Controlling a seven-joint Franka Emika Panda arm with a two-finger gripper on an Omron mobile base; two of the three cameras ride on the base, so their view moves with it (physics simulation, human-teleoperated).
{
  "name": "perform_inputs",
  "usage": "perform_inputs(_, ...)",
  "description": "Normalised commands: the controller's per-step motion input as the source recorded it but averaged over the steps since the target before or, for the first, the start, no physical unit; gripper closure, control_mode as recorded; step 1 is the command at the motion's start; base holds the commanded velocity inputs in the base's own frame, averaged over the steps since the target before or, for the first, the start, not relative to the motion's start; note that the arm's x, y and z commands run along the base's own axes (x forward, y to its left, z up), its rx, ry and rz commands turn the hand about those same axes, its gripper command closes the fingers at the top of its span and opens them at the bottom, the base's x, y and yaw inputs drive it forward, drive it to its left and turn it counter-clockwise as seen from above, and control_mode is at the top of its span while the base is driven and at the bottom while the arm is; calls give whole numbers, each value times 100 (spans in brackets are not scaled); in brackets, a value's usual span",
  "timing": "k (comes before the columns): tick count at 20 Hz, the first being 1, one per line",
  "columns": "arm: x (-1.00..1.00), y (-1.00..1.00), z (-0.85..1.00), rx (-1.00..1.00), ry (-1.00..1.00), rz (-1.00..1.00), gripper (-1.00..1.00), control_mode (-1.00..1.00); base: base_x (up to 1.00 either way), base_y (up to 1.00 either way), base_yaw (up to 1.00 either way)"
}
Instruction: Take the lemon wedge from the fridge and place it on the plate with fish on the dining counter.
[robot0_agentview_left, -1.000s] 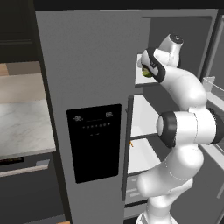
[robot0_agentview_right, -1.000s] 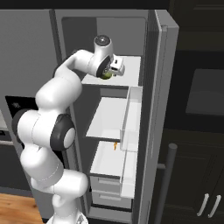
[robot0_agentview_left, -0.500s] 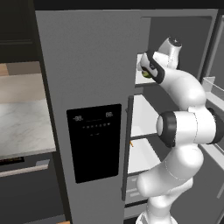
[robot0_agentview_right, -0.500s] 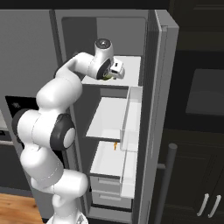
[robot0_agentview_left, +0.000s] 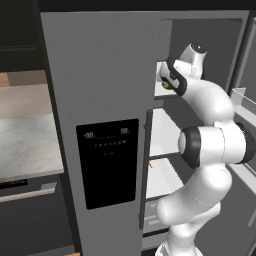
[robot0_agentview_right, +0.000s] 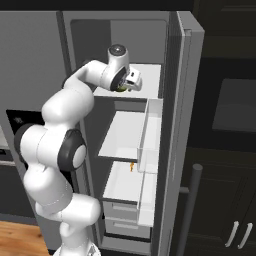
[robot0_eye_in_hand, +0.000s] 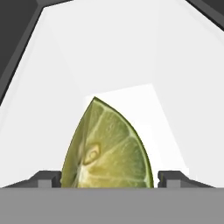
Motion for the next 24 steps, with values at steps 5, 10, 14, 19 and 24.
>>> perform_inputs(5,8,1,-15,-1,0,0,100,-100,0,0,0)
perform_inputs(10,0,0,0,0,0,0,100,-100,0,0,0)
perform_inputs(14,-4,0,0,0,0,0,100,-100,0,0,0)
perform_inputs(19,-61,0,0,0,-4,0,100,-100,0,0,0)
perform_inputs(24,-89,0,24,0,-8,0,100,-100,0,0,0)
